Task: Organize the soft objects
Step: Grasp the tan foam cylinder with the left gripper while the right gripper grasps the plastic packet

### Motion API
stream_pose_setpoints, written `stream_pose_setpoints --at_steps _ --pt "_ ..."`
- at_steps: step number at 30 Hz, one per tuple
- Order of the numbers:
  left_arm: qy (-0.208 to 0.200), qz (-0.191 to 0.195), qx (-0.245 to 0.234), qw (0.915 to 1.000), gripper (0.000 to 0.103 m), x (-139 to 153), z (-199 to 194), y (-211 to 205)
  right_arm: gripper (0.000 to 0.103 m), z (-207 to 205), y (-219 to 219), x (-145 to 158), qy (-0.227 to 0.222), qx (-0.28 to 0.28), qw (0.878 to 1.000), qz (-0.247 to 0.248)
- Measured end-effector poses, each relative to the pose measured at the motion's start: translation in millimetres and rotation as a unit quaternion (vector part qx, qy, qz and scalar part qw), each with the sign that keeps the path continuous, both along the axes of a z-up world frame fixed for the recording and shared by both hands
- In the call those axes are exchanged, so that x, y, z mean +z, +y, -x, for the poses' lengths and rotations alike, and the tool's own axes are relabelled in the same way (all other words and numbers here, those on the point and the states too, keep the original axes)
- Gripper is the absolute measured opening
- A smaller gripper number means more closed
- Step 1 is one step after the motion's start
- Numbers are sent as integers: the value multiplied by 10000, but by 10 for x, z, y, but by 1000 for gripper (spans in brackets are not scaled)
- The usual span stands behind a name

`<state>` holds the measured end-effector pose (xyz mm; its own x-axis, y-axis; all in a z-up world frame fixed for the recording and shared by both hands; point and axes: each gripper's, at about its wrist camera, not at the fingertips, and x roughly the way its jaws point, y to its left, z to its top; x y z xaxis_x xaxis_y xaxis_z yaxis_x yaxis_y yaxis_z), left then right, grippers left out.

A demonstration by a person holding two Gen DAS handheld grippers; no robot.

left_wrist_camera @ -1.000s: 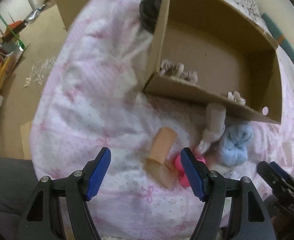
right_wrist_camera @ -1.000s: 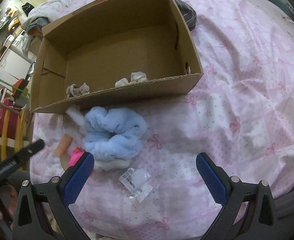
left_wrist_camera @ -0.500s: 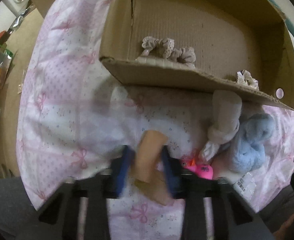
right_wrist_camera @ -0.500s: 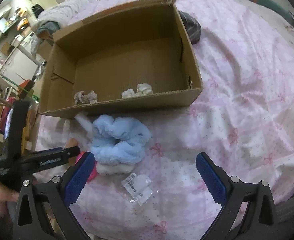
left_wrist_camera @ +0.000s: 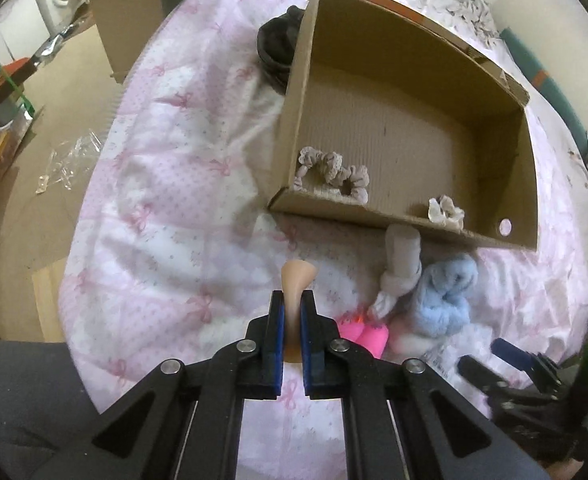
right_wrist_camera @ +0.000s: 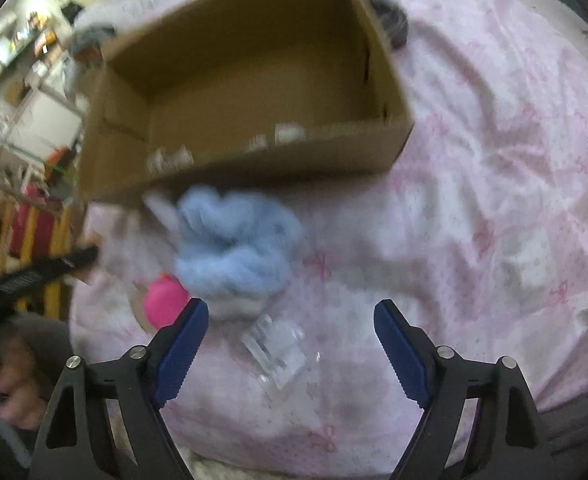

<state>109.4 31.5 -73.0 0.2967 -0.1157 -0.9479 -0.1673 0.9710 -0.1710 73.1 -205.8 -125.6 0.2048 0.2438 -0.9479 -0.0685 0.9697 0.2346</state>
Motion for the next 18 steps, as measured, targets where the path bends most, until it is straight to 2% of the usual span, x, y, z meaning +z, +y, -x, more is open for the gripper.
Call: stream_pose_setpoints --at_steps 4,8,15,18 --pt "-14 -158 35 9999 7 -36 88 35 91 34 249 -152 222 508 9977 387" --pt "16 -205 136 9997 7 -74 14 55 91 64 459 -315 310 838 9907 1030" --pt "-65 -304 63 9995 7 -71 29 -7 91 35 624 -507 328 1178 9865 1084" --pt "-47 -308 108 9995 7 -82 30 17 81 9 661 -516 274 1231 9855 1136"
